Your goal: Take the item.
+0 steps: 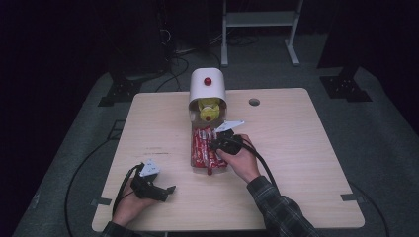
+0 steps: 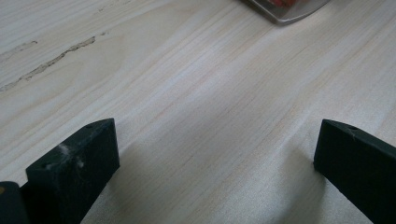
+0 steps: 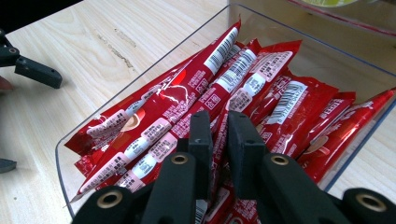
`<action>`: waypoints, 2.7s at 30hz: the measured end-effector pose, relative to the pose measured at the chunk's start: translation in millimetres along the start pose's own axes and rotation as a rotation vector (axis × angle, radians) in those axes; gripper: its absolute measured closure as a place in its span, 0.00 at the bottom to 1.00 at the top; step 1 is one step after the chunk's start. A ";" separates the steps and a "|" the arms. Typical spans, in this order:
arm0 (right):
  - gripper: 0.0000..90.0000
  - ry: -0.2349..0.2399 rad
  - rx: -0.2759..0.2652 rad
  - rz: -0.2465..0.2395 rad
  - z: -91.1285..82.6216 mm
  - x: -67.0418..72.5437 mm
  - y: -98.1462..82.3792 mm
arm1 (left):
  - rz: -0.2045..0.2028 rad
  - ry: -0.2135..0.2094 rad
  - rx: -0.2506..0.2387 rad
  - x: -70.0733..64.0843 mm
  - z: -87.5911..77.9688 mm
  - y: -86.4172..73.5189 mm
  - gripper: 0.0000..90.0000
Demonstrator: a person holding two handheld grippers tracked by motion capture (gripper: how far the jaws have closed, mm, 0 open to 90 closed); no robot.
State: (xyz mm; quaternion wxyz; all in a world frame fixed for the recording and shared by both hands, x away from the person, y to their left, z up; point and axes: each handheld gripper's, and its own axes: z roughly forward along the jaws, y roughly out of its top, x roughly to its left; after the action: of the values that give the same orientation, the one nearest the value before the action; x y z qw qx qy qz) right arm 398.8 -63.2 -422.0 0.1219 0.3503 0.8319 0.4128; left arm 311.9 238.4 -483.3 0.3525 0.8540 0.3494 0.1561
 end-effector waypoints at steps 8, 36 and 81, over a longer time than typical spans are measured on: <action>0.92 0.014 -0.016 -0.003 -7.9 1.9 4.2 | -0.003 0.001 -0.003 -0.2 0.3 -0.1 0.00; 0.93 0.008 -0.044 -0.016 -55.1 -13.9 1.3 | -0.003 0.000 -0.004 -0.2 0.3 -0.2 0.00; 0.93 -0.107 0.053 0.118 -58.4 -87.0 -61.8 | -0.001 -0.001 0.001 -0.1 0.0 -0.1 0.00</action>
State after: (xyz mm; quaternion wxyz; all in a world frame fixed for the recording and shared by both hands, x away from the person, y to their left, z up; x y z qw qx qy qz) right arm 403.4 -183.3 -440.5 0.1326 0.4233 0.8127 0.3779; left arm 311.8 238.3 -483.4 0.3521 0.8540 0.3500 0.1553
